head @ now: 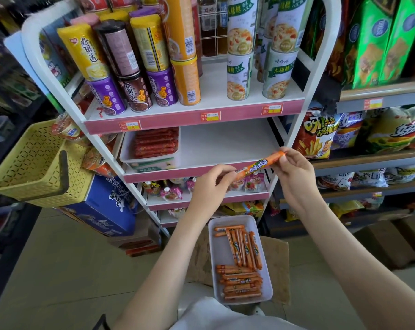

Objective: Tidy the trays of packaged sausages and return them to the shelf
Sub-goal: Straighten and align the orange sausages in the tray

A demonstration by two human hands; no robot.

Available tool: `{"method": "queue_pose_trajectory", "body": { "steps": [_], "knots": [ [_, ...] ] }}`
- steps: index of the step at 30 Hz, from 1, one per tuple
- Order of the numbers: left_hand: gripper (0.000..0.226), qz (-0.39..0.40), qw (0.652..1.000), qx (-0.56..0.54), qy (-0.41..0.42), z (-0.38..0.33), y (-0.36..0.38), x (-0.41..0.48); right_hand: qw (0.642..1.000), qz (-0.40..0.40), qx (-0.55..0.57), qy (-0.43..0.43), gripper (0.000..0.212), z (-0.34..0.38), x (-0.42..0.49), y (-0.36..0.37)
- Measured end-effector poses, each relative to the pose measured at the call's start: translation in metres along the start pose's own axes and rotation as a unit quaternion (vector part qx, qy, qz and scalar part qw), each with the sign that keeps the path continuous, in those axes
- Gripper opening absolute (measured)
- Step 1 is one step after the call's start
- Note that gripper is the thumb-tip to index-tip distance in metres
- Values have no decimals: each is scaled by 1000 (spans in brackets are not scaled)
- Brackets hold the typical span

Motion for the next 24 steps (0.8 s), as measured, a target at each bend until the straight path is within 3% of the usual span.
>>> {"method": "queue_pose_trajectory", "body": {
  "steps": [6, 8, 9, 11, 12, 16, 20, 24],
  "knots": [
    [27, 13, 989, -140, -52, 2, 6, -6, 998, -9, 32, 51, 16, -11, -1, -13],
    [26, -8, 989, -138, -53, 3, 7, -6, 995, 8, -92, 47, 14, -15, -2, -16],
    [25, -24, 991, -120, -47, 4, 7, -6, 975, 24, -222, 21, 14, -16, -3, -17],
    [24, -53, 996, -62, -23, 3, 9, -6, 885, 87, -453, -62, 22, -18, -4, -13],
    [23, -63, 997, -37, -6, 2, 11, -5, 844, 126, -511, -107, 27, -20, -6, -7],
    [22, -92, 995, 16, 45, -2, 18, -5, 767, 213, -550, -254, 25, -29, -19, 17],
    [21, -126, 989, 28, 75, -3, 21, -6, 776, 211, -532, -264, 22, -37, -19, 16],
    [20, -121, 988, 46, 89, 17, 29, -7, 803, 226, -522, -181, 26, -58, -10, -2]
  ]
}}
Point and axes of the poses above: each hand's wrist, its own x-axis towards the middle knuckle, its own y-axis out of the palm, z = x × y, the point moved 3 cm from there along x, towards the middle knuckle, and after that the axes turned 11 degrees about x, right-handed, at the moved point
